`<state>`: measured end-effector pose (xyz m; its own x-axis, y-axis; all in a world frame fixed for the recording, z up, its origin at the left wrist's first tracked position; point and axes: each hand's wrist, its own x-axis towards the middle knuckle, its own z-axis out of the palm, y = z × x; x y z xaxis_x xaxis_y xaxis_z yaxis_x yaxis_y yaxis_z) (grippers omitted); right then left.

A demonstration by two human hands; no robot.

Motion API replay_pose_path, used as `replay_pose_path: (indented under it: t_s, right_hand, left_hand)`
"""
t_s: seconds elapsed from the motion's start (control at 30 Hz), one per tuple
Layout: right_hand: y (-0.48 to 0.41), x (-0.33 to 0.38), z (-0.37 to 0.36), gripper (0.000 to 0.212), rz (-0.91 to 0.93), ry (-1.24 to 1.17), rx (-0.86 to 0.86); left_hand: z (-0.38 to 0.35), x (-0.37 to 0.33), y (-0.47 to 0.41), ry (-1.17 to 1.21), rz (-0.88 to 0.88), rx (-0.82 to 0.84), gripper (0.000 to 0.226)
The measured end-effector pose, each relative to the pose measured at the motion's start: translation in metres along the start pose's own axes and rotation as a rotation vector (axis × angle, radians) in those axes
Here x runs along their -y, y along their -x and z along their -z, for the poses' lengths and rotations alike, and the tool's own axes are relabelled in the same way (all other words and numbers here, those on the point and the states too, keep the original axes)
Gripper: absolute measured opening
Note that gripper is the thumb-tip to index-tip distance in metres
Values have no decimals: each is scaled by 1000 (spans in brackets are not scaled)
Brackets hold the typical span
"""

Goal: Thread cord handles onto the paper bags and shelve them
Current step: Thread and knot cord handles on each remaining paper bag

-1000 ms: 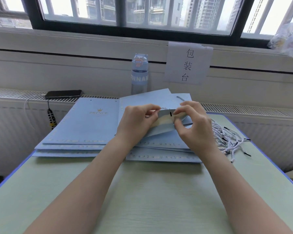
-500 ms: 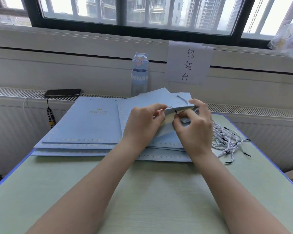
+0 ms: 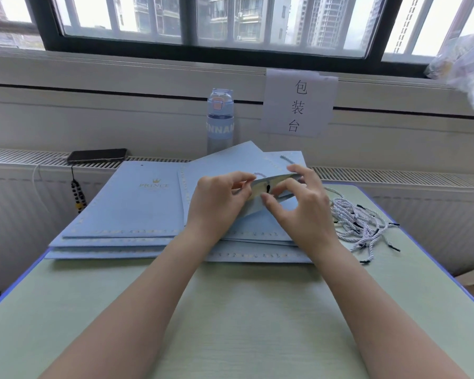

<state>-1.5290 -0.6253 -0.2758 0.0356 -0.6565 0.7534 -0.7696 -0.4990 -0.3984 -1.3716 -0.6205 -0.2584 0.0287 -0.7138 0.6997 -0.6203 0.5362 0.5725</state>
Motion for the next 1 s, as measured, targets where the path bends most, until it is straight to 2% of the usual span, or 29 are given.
replay_pose_path:
  t_s: [0.07, 0.13, 0.2, 0.27, 0.33, 0.43, 0.53, 0.6, 0.67, 0.83, 1.0]
  right_hand:
    - [-2, -1, 4, 29, 14, -21, -60]
    - [-6, -1, 11, 27, -8, -78, -158]
    - [-9, -1, 16, 29, -64, -114, -186]
    - [-10, -3, 18, 33, -119, -88, -89]
    - [-10, -6, 17, 30, -164, -31, 101]
    - [-9, -12, 12, 26, -216, -13, 339]
    - [-8, -16, 10, 28, -230, -11, 411]
    - [-7, -15, 12, 25, -234, -3, 443]
    - [-7, -13, 14, 20, -226, -17, 453]
    - [-6, -10, 14, 6, -202, -45, 493]
    - [-6, -11, 14, 6, -210, -82, 492]
  left_hand:
    - [1, 2, -1, 5, 17, -9, 16]
    - [4, 6, -2, 17, -15, 9, 14]
    - [8, 12, -2, 16, -106, 141, 15]
    - [10, 16, -1, -1, -187, 266, 23]
    - [8, 20, -2, 0, -221, 241, 26]
    - [4, 27, -4, 53, -141, 177, 22]
    - [-1, 38, -3, -65, -21, 407, 30]
    - [-5, 41, -1, -93, 19, 520, 16]
    - [-7, 42, -1, -81, 23, 478, 11]
    - [-5, 37, -6, 13, 81, 235, 12]
    - [-7, 39, -5, -1, 115, 190, 11]
